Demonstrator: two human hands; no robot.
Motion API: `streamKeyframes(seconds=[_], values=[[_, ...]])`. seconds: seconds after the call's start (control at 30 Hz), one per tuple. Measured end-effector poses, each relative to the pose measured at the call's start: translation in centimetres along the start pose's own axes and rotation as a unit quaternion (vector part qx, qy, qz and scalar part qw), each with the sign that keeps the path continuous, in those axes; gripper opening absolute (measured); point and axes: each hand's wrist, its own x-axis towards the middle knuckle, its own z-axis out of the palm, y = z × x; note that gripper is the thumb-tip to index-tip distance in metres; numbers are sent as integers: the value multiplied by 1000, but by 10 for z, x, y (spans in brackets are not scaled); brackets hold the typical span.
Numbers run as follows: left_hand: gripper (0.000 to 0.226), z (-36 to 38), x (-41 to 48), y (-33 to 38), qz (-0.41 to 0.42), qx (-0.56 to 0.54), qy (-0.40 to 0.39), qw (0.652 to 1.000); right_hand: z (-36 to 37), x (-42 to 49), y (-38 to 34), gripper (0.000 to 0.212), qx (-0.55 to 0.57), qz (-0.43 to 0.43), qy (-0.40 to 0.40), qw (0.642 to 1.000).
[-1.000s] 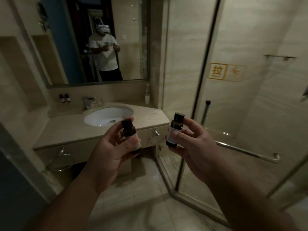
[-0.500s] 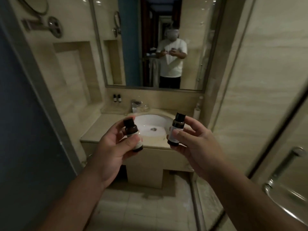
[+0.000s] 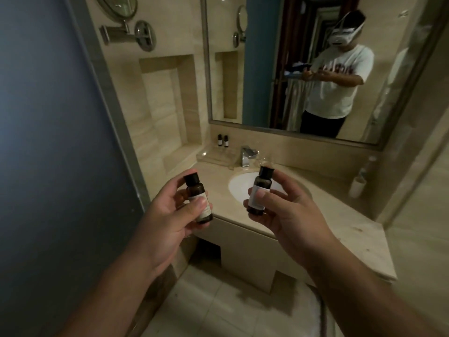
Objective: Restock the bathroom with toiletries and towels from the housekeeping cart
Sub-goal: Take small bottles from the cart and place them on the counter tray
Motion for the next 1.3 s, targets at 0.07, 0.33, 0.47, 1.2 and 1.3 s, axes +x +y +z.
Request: streamKeyframes(seconds=[0.07,0.33,0.47,1.2,1.3], values=[[57,-5,15,-1,3,4,9,1000,3,16,0,52,-4,1,-4,1000],[58,-16,114,-12,7,-7,-4,1000,2,94,-11,54,1,-19,28,999],[54,-26,175,-11,12,0,-41,999,6,141,-21,57,-10,-32,52,998],[55,-138,354,-73,-6,5,30,1000,51,349,74,54,-12,32,66,997],[54,-140,380,-78,-1,26,47,999,43,383,84,56,-17,28,62,998]])
